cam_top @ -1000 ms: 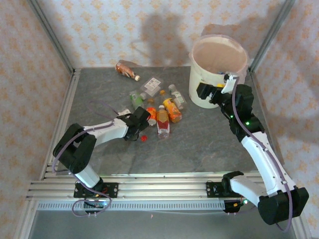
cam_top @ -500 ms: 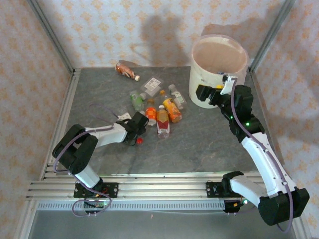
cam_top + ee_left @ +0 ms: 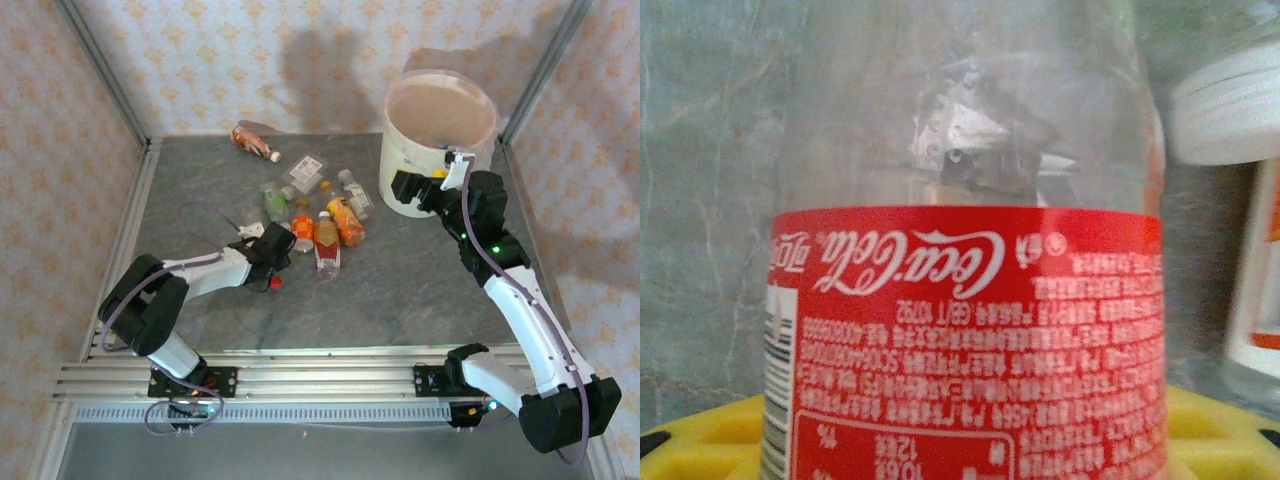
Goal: Put the plastic bottles in the bin
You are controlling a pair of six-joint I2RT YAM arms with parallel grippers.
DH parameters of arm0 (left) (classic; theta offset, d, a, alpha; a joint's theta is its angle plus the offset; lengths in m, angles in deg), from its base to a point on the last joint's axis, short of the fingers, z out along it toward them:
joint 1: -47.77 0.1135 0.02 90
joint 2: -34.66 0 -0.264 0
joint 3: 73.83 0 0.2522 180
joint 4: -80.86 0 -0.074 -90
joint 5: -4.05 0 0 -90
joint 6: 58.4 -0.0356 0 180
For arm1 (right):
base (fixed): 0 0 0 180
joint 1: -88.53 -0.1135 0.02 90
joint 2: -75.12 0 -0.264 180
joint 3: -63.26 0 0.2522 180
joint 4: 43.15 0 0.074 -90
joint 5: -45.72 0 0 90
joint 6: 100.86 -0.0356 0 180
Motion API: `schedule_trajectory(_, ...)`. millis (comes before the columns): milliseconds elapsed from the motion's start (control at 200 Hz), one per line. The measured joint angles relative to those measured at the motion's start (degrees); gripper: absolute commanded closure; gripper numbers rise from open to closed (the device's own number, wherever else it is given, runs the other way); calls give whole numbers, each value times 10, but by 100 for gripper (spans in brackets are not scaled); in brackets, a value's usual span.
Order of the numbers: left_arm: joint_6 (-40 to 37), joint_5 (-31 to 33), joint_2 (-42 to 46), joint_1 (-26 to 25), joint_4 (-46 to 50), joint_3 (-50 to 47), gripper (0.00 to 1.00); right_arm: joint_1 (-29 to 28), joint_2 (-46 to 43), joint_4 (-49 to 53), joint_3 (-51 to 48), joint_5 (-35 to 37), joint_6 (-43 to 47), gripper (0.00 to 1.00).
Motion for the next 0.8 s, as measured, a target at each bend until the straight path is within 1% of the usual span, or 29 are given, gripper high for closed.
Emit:
schedule_trajectory(85,-33,6,54,0,0,0,57,0,0,-1,0,0,-2,1)
schedule_trajectory(235,-97,16,182,0,-3,-3,59,0,0,-8,-1,0,-13,1)
schedule_trajectory(330,-125,29,256,0,-3,-3,61,0,0,-24,-4,-4,-27,1)
schedule_trajectory(450,-151,24,315,0,-14,-3,61,0,0,-50,-7,-20,-58,1)
schedule_trajectory(520,-164,-6,335,0,-38,-3,61,0,2,-64,-7,-39,-78,1)
schedule_trajectory(610,-176,-67,342,0,-80,-2,61,0,15,-71,1,-87,-102,1)
schedule_trajectory(801,-195,-214,305,-12,-157,36,61,-9,69,-69,63,-201,-148,1)
